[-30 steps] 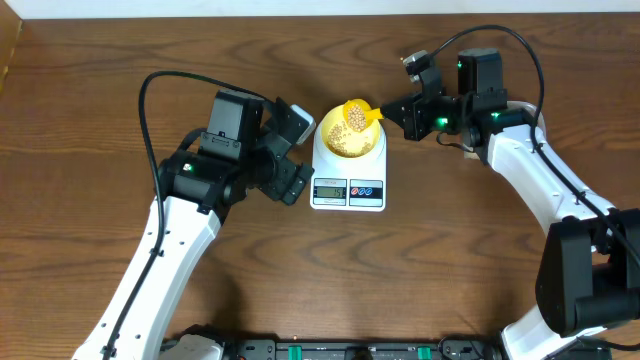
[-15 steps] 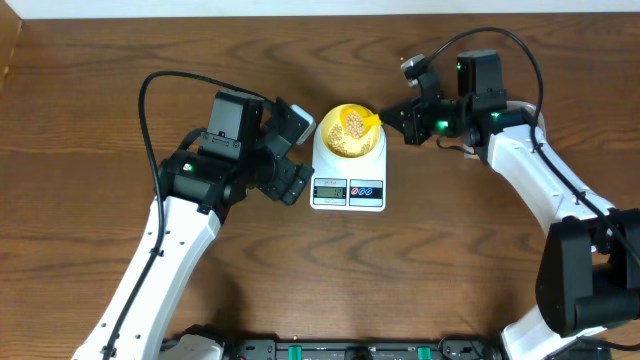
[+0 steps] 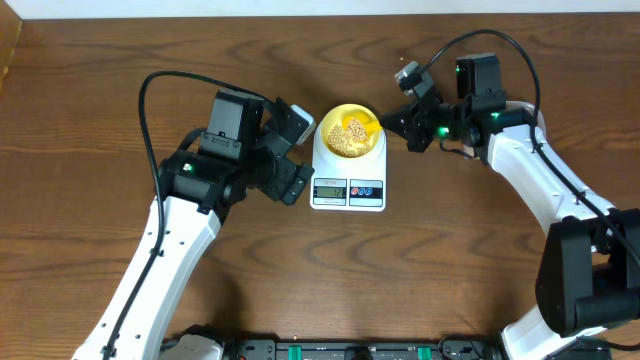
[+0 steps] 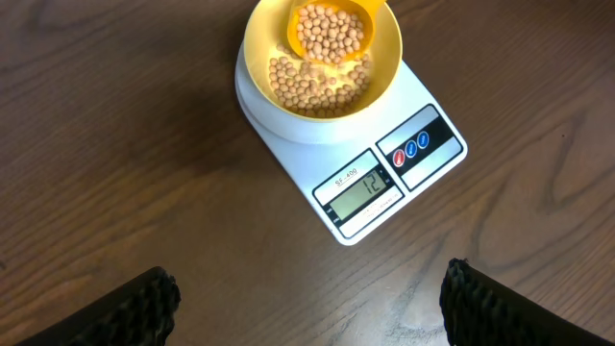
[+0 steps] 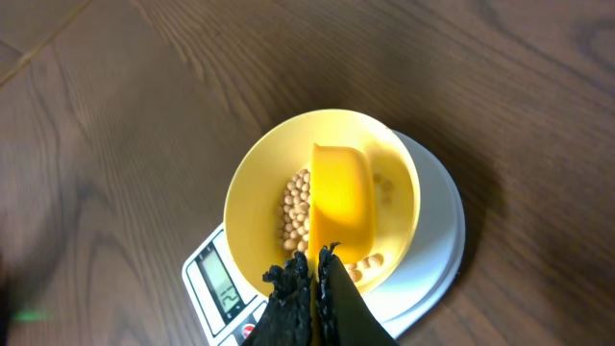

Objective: Scoop item into bowl and weigh 50g on scale
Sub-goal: 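Tilt the scoop with the right gripper to pour soybeans into the bowl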

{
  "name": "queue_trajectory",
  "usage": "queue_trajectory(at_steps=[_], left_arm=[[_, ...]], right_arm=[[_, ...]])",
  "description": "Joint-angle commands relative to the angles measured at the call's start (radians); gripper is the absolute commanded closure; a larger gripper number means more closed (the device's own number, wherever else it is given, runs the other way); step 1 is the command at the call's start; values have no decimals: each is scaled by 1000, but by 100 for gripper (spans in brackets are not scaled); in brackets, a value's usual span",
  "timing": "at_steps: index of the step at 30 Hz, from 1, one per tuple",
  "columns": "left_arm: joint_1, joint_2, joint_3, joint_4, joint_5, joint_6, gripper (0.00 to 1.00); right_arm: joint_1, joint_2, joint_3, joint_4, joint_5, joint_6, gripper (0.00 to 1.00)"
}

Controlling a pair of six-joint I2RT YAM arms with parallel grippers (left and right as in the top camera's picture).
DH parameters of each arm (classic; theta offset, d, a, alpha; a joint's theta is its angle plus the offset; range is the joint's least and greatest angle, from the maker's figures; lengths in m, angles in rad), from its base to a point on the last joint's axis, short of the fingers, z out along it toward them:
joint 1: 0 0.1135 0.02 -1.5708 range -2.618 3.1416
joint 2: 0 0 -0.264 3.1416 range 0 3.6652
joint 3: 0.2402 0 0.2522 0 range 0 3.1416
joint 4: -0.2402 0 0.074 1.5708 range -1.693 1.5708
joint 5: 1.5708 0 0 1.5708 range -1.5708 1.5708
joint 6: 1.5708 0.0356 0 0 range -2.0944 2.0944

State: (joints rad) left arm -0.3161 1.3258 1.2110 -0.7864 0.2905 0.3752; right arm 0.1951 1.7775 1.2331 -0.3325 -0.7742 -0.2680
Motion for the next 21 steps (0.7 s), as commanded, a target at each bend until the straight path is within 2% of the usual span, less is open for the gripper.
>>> queue_trajectory(at_steps=[1,21], left_arm=[[0,-6,-14,-2,16,17,11],[0,-6,-14,-2,16,17,11]], right_arm=[[16,8,-5,0,-26,-83,99],[16,9,-5,3,-26,-108,99]])
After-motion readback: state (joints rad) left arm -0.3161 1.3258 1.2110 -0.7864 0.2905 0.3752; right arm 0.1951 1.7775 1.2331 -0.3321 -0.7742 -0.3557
